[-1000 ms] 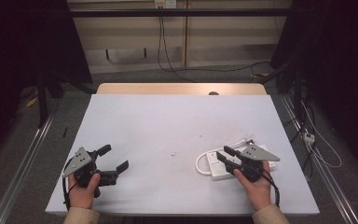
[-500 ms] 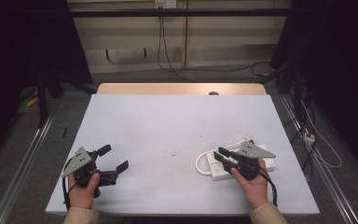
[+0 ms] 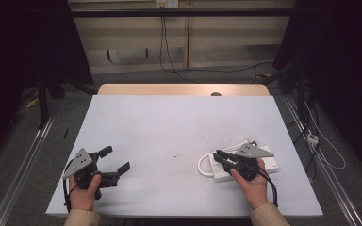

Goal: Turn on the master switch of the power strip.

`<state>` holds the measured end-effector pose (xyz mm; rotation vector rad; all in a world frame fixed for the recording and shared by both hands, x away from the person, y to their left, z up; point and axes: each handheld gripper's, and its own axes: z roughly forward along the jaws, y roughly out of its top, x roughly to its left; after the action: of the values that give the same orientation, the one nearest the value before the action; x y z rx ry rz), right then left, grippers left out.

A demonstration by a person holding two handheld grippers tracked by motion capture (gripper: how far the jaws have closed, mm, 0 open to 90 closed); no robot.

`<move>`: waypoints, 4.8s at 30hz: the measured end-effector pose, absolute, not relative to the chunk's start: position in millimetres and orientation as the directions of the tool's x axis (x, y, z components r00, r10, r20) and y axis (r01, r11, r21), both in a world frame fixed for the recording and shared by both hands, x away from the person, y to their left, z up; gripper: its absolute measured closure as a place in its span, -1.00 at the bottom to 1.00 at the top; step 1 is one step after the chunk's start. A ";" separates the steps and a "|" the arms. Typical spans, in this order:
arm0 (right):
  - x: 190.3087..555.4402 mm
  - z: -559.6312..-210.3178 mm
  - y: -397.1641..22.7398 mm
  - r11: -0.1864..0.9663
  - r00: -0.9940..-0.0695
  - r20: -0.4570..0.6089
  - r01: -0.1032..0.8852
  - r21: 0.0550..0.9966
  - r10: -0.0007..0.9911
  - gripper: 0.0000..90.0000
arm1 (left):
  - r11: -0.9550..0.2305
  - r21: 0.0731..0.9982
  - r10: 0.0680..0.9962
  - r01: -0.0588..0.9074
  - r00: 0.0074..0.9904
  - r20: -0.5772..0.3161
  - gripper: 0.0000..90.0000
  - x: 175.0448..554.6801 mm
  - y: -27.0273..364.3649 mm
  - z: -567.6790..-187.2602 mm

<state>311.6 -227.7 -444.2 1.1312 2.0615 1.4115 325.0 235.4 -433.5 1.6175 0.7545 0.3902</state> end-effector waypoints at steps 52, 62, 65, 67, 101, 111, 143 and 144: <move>318.6 -449.7 -225.8 0.200 -0.587 0.126 0.459 0.866 0.800 1.00 | -0.035 0.967 0.661 0.254 0.732 -0.168 -0.90 327.5 233.5 -434.2; 319.5 -451.5 -226.7 0.217 -0.586 0.109 0.457 0.863 0.803 1.00 | -0.037 0.966 0.660 0.254 0.732 -0.167 -0.90 328.1 233.4 -434.3; 319.5 -451.6 -227.0 0.218 -0.584 0.106 0.457 0.862 0.805 1.00 | -0.040 0.966 0.660 0.255 0.732 -0.166 -0.90 328.1 233.3 -434.5; 319.6 -451.7 -227.2 0.219 -0.584 0.105 0.457 0.862 0.805 1.00 | -0.039 0.966 0.660 0.256 0.732 -0.167 -0.90 327.9 233.2 -434.1; 319.9 -456.1 -223.9 0.266 -0.591 0.057 0.444 0.855 0.804 1.00 | -0.032 0.966 0.660 0.255 0.732 -0.171 -0.90 327.4 233.2 -433.5; 319.9 -456.0 -223.8 0.266 -0.590 0.059 0.448 0.854 0.805 1.00 | -0.034 0.966 0.660 0.255 0.732 -0.170 -0.90 327.2 233.0 -433.5; 319.4 -455.6 -224.8 0.252 -0.586 0.064 0.442 0.861 0.808 1.00 | -0.034 0.967 0.661 0.254 0.731 -0.168 -0.90 328.0 234.2 -433.4; 319.4 -455.5 -224.6 0.253 -0.586 0.064 0.442 0.861 0.808 1.00 | -0.034 0.967 0.661 0.254 0.731 -0.168 -0.90 328.0 234.2 -433.4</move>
<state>319.4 -224.6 -455.5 1.1406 2.1388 1.2714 328.0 234.2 -433.4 1.6135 0.7537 0.3832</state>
